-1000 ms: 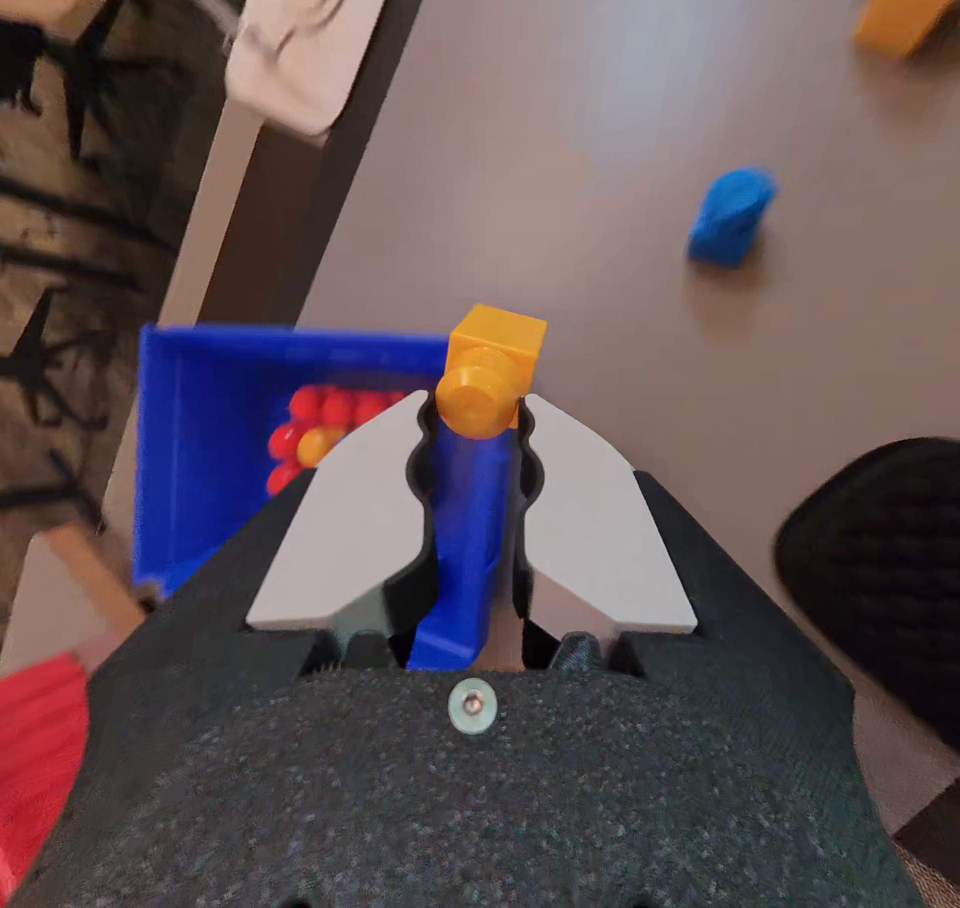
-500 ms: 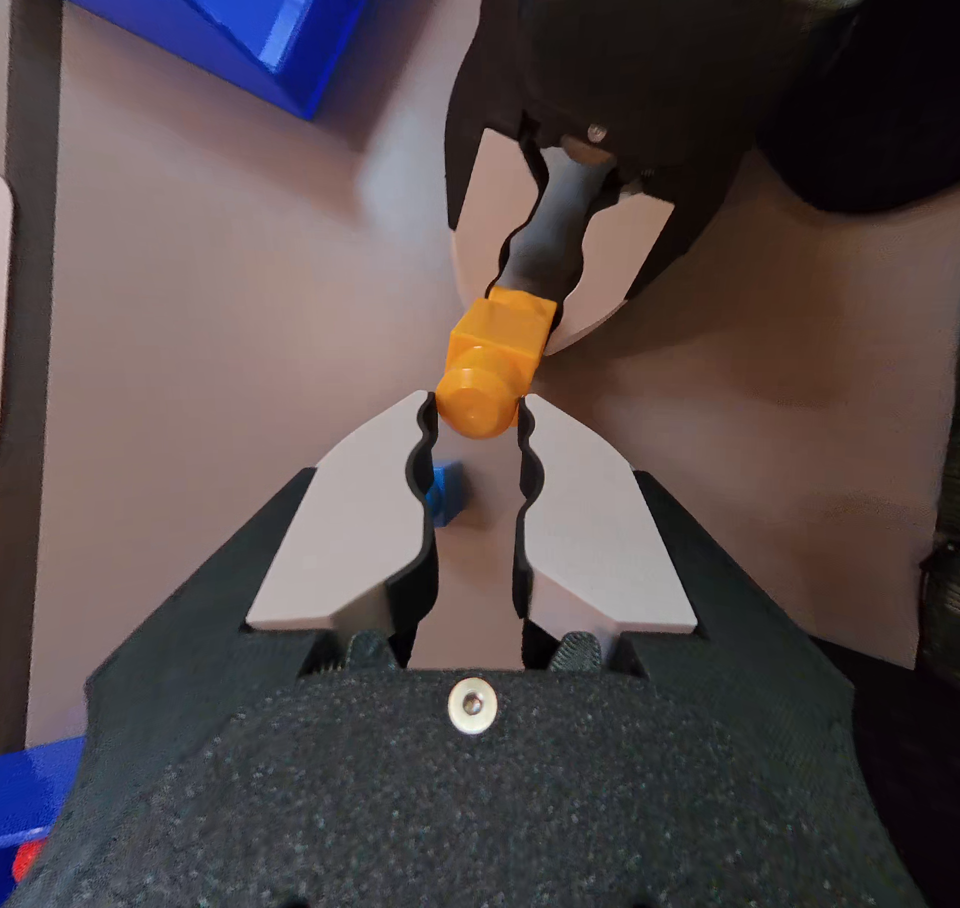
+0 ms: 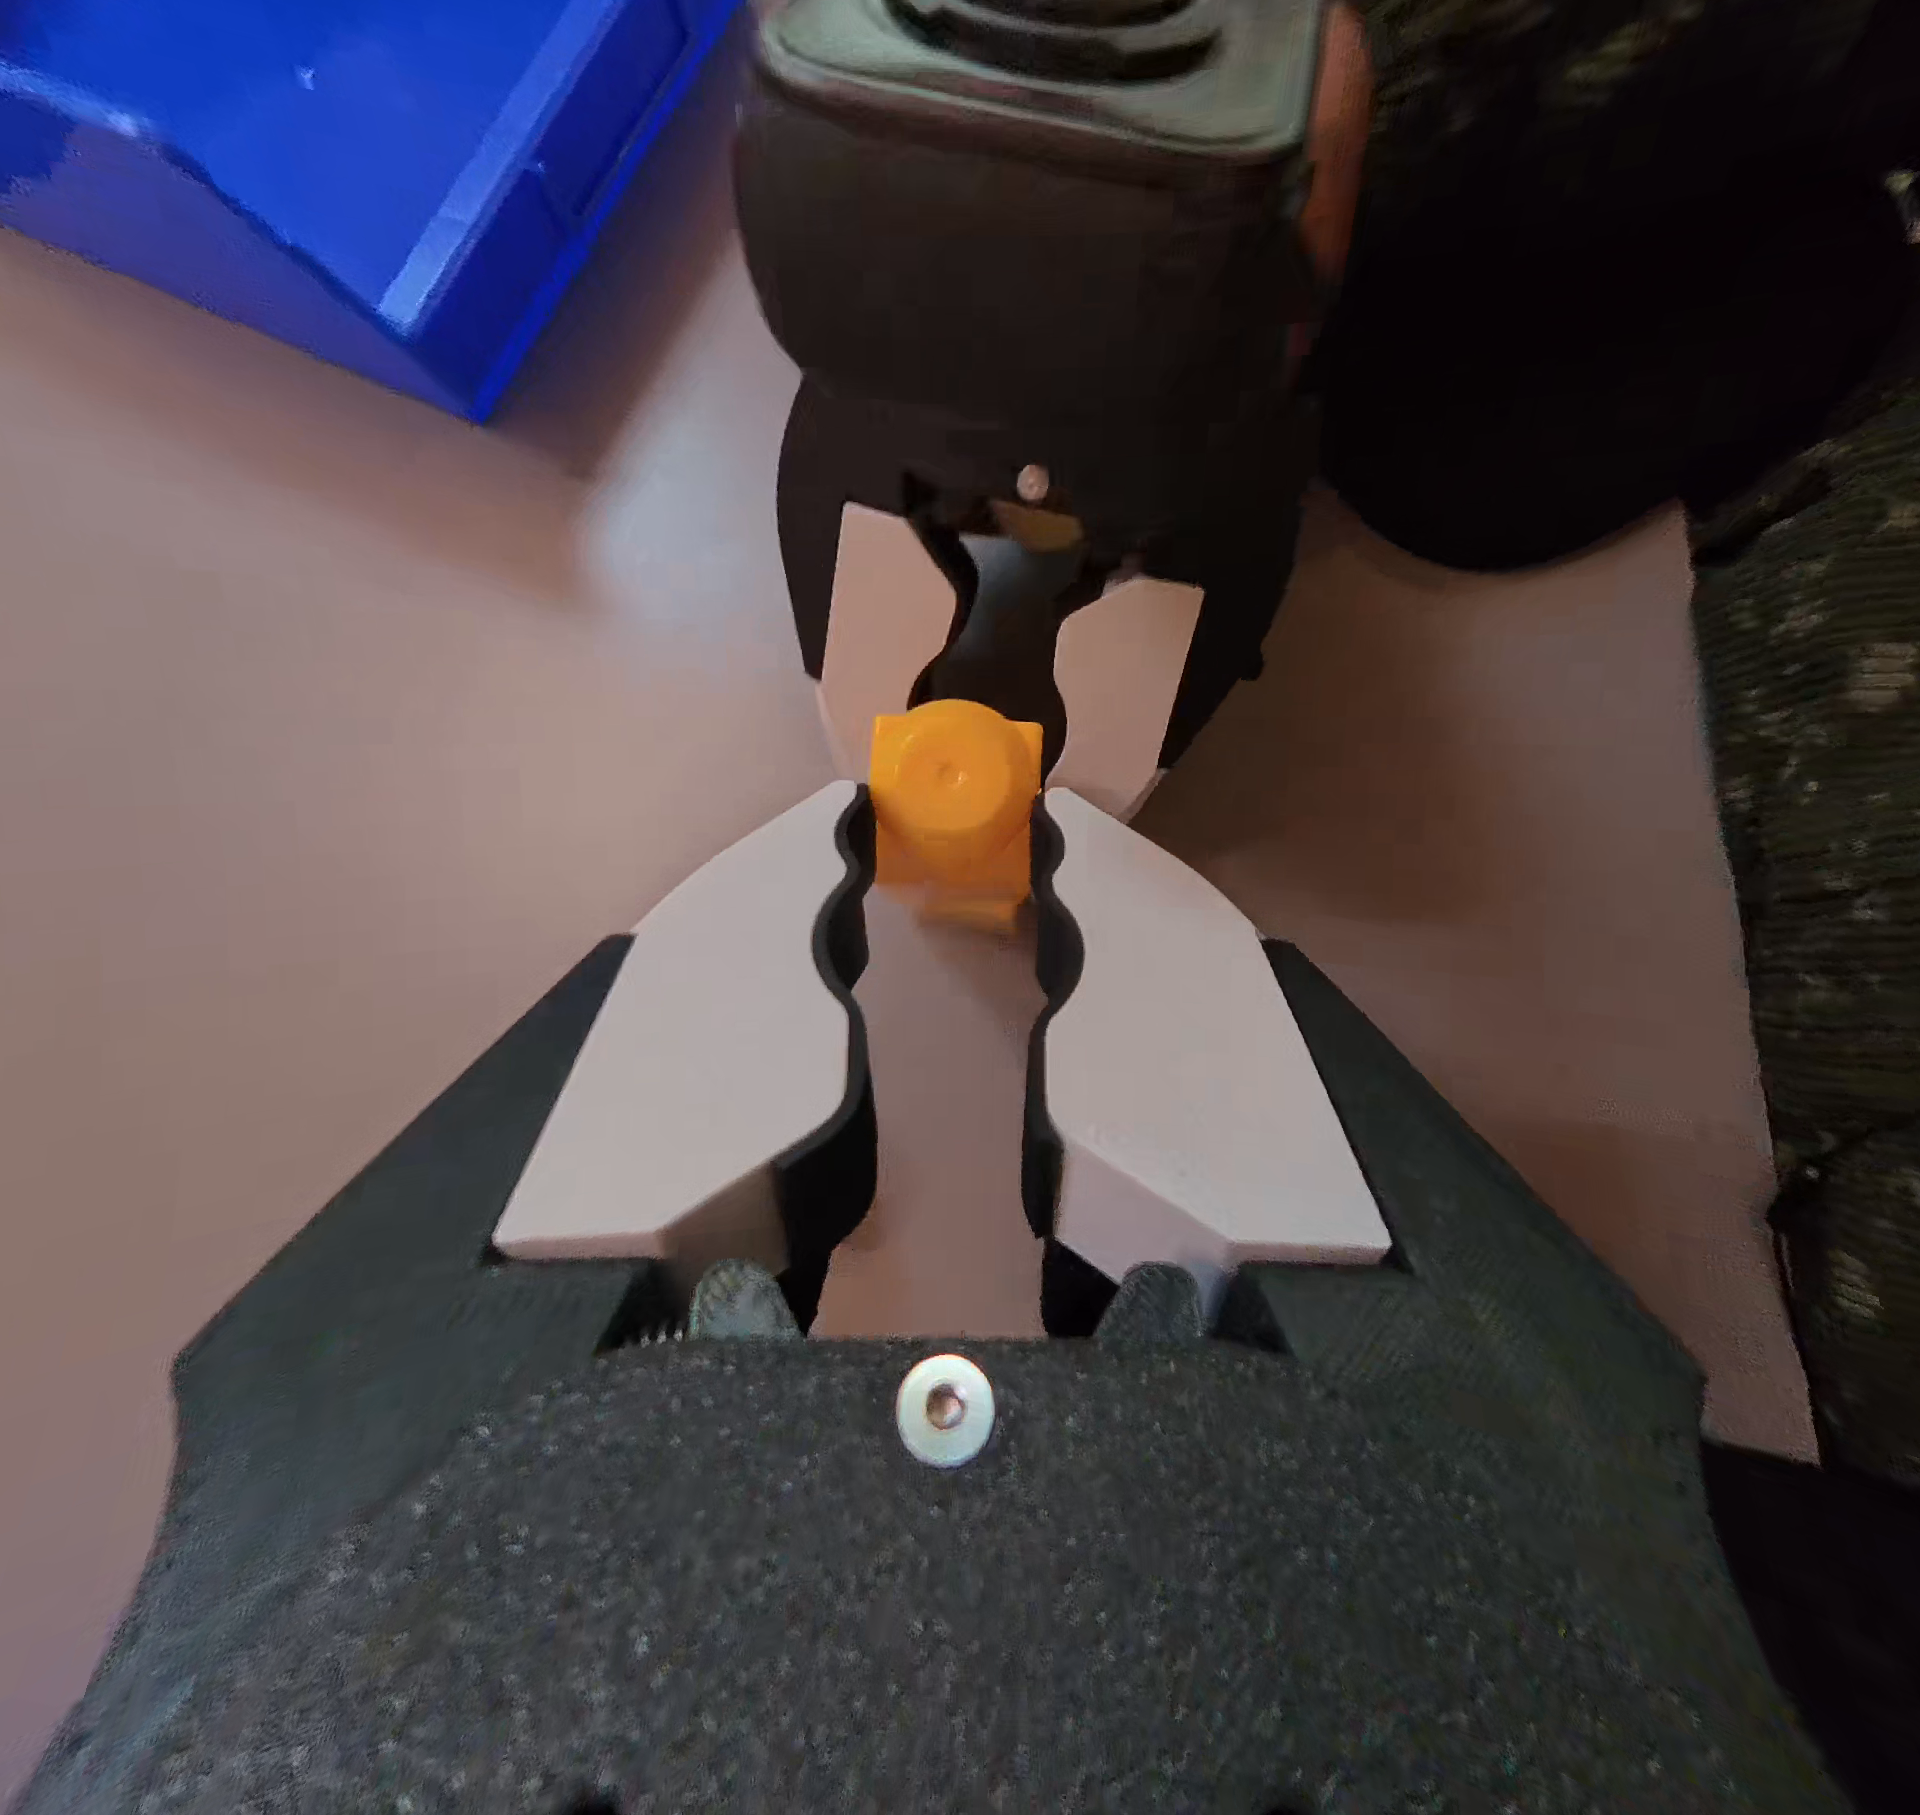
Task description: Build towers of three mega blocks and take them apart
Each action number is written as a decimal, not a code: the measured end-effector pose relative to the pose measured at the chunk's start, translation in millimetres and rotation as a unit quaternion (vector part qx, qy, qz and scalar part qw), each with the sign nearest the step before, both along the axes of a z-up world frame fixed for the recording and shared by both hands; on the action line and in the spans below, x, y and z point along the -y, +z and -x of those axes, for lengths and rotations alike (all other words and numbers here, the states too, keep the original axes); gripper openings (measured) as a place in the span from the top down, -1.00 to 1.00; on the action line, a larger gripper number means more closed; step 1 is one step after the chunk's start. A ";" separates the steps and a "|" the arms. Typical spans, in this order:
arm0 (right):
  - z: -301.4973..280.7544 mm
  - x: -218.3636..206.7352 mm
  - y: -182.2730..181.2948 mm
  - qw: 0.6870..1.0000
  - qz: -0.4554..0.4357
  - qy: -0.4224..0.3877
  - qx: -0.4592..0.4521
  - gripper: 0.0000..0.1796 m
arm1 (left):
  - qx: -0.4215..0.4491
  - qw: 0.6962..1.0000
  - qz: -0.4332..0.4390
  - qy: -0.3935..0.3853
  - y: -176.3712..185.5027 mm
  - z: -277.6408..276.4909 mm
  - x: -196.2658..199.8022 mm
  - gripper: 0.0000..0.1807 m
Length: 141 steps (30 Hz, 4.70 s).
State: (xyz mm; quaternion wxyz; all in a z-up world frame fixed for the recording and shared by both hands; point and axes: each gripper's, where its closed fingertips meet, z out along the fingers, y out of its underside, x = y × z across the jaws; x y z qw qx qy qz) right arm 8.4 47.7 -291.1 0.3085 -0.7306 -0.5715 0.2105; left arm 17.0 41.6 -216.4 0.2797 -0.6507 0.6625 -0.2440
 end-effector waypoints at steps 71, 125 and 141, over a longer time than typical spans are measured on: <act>-5.5 -5.2 16.3 0.998 -0.052 0.015 -0.041 0.59 | 0.218 0.976 -0.011 -0.020 27.1 26.5 -5.8 0.59; -1.3 10.5 23.8 0.996 -0.076 0.040 0.015 0.59 | 0.109 0.988 -0.096 -0.047 16.7 23.3 10.4 0.55; 6.7 24.8 19.5 0.997 -0.048 0.067 0.003 0.60 | 0.125 0.984 -0.089 -0.085 24.6 26.5 25.2 0.60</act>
